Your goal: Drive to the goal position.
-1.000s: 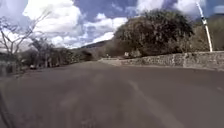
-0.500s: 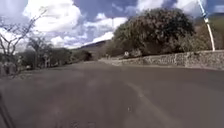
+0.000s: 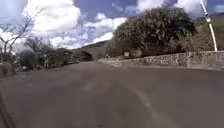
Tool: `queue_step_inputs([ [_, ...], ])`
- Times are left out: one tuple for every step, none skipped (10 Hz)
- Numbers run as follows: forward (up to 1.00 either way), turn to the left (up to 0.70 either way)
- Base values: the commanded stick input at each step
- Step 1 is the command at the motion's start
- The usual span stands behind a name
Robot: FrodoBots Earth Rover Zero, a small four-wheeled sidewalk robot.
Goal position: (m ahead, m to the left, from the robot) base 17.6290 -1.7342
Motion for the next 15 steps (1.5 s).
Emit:
queue_step_inputs([
  [0.70,0.00],
  [0.70,0.00],
  [0.70,0.00],
  [0.70,0.00],
  [0.70,0.00],
  [0.70,0.00],
  [0.70,0.00],
  [0.70,0.00],
  [0.70,0.00],
  [0.70,0.00],
  [0.70,0.00],
  [0.70,0.00],
  [0.70,0.00],
  [0.70,0.00],
  [0.70,0.00],
])
